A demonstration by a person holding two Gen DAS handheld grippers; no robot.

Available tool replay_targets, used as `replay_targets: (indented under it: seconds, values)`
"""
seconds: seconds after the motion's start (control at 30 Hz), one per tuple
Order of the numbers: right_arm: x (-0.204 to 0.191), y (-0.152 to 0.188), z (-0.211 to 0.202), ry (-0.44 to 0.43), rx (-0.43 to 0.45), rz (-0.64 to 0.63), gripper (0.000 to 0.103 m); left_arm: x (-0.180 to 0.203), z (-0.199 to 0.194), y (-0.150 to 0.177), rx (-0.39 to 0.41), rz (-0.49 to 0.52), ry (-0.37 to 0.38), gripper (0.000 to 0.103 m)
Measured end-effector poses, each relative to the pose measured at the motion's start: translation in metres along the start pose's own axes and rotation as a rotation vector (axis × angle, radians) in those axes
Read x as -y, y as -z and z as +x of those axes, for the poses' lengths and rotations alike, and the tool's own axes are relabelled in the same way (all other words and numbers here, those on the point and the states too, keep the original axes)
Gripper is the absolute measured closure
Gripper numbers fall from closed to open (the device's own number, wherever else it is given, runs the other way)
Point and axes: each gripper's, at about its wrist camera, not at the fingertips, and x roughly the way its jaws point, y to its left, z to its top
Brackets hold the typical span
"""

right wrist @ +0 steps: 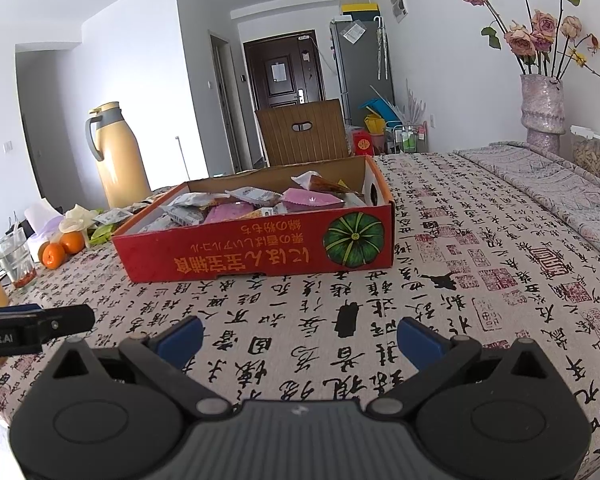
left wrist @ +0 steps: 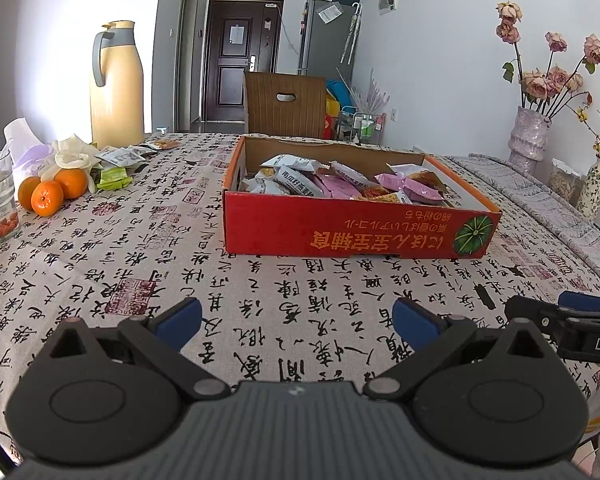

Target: Organize snacks

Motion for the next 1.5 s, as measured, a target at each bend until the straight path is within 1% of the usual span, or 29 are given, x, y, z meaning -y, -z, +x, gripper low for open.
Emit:
replay_targets:
  seconds: [1.5]
  values:
    - [0.0012, 0.0029, 0.0006, 0.002, -0.007, -0.001, 0.0, 0.0041, -0.0019, 0.0018, 0.008, 0.011, 0.01, 0.0]
